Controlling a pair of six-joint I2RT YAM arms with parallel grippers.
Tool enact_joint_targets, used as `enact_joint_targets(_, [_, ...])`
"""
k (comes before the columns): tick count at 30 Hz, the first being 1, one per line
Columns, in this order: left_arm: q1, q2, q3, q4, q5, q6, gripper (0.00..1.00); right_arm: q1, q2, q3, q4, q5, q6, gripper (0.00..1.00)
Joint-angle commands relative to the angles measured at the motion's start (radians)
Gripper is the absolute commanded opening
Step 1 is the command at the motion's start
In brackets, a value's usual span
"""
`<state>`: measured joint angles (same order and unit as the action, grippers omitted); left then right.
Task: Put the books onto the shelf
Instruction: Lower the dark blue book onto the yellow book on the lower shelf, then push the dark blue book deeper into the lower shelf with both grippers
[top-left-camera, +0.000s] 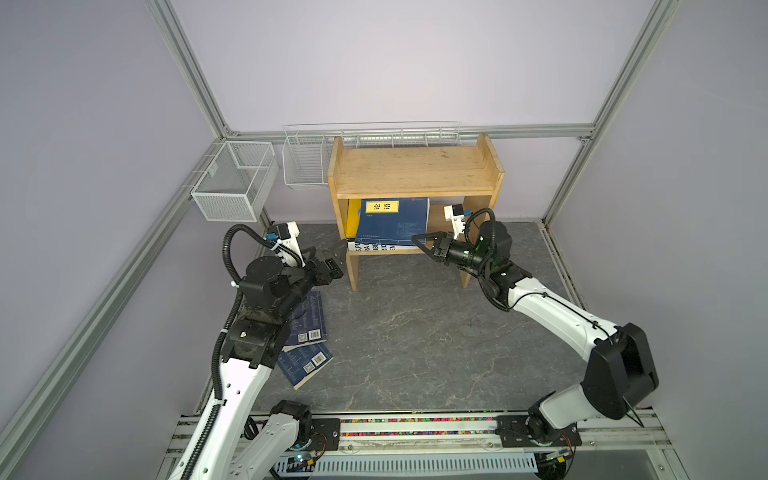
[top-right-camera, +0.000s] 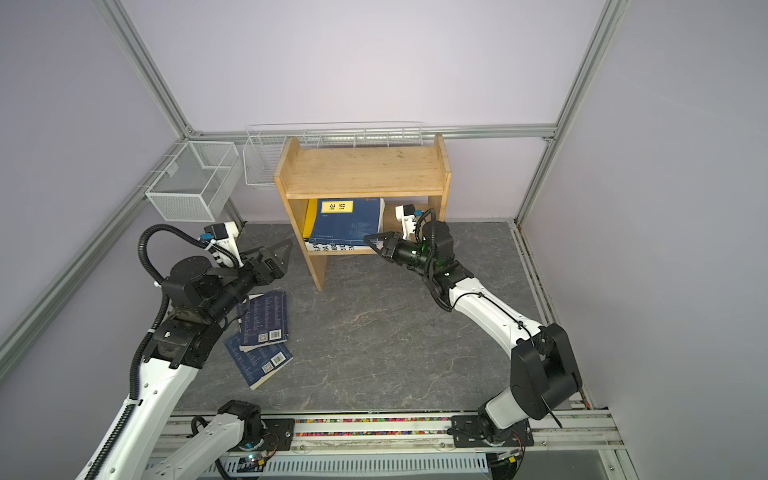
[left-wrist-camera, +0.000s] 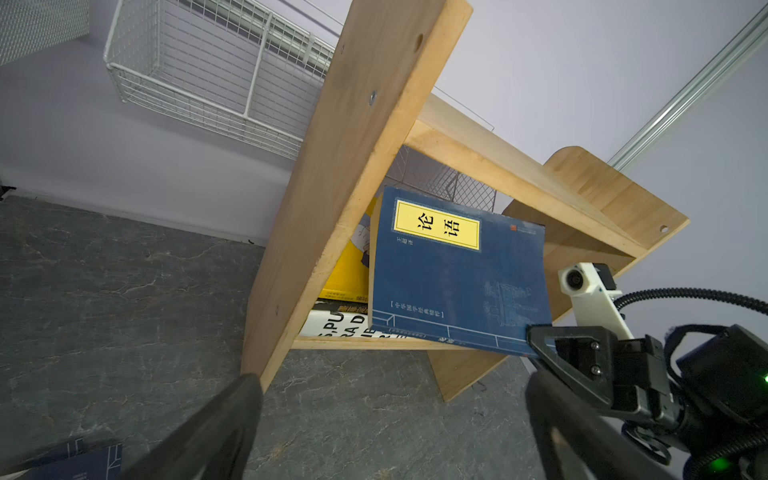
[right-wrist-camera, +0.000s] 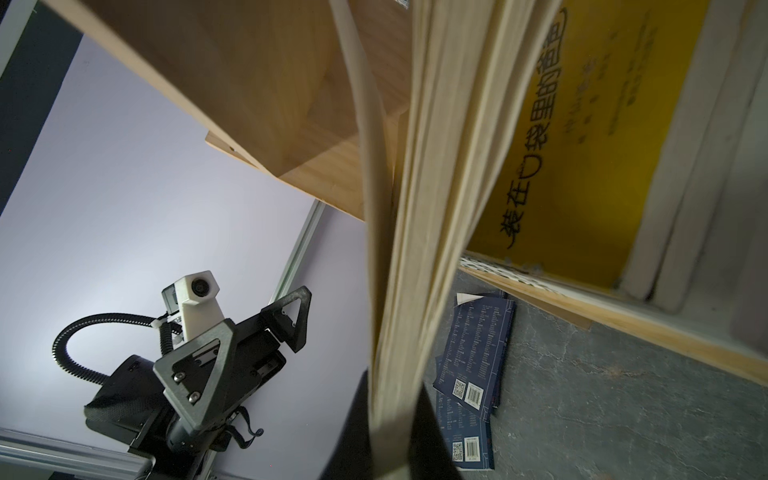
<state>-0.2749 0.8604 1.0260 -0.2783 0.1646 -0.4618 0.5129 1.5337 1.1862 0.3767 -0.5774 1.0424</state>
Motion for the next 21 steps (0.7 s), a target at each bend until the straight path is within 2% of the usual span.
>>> enact_joint_targets(1, [0.002, 0.009, -0.005, 0.027, -0.018, 0.028, 0.99, -0.013, 0.036, 0.074, -0.005, -0.030, 0.000, 0.07])
enact_joint_targets(13, [0.002, 0.065, 0.009, 0.047, 0.006, 0.049, 0.99, -0.025, 0.197, 0.229, -0.031, -0.144, 0.083, 0.07])
enact_joint_targets(21, [0.006, 0.162, 0.022, 0.104, 0.067, 0.023, 0.99, -0.031, 0.222, 0.323, -0.184, -0.154, 0.023, 0.08])
